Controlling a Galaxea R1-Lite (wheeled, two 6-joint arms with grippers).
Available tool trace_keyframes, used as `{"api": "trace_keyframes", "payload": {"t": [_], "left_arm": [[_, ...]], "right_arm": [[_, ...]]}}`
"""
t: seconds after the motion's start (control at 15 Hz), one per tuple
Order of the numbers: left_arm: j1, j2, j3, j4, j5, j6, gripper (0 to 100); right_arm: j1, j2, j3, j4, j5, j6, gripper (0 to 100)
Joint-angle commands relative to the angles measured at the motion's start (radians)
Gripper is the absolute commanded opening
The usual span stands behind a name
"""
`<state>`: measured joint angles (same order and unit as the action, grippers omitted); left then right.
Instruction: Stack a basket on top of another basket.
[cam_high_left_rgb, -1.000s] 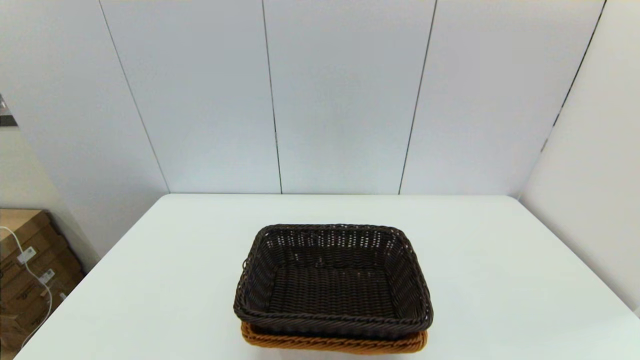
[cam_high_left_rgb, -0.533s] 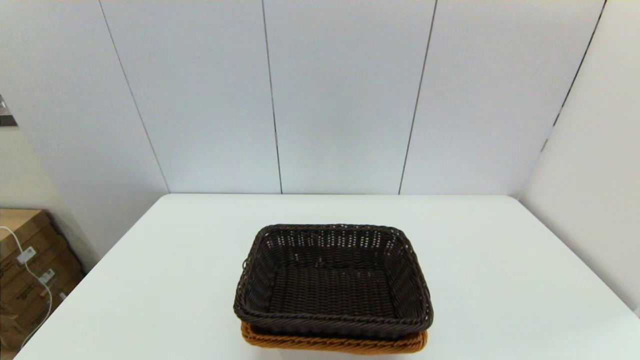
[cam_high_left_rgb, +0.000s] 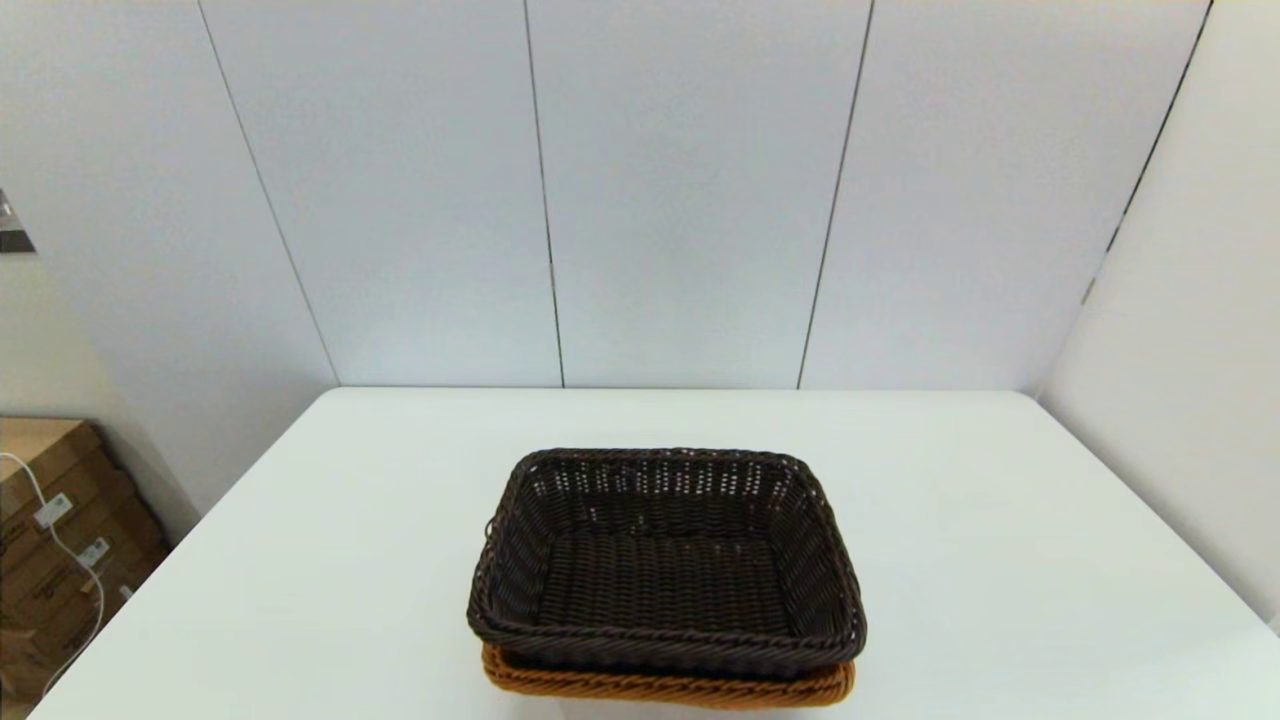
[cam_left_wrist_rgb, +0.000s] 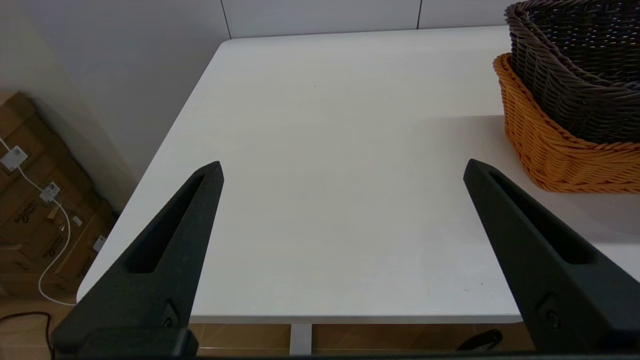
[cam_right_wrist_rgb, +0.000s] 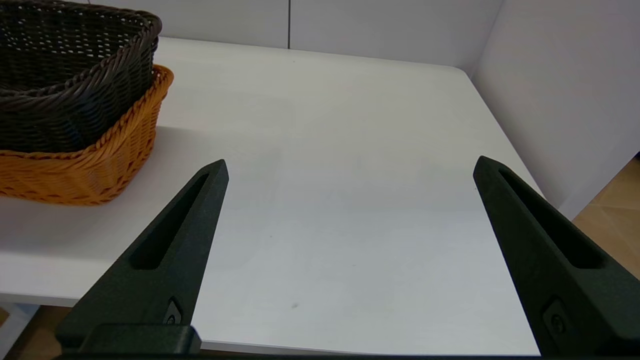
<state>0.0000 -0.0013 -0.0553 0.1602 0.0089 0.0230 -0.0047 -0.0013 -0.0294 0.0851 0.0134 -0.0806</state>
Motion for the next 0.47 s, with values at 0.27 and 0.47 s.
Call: {"api": "trace_keyframes", "payload": {"t": [0.27, 0.47], "left_arm": [[0.0, 0.001, 0.0, 0.001, 0.0, 0.0, 100], [0.0, 0.001, 0.0, 0.001, 0.0, 0.0, 100]], "right_arm": [[0.0, 0.001, -0.001, 0.001, -0.01, 0.068, 100], [0.0, 0.001, -0.001, 0.001, -0.01, 0.07, 100]]}}
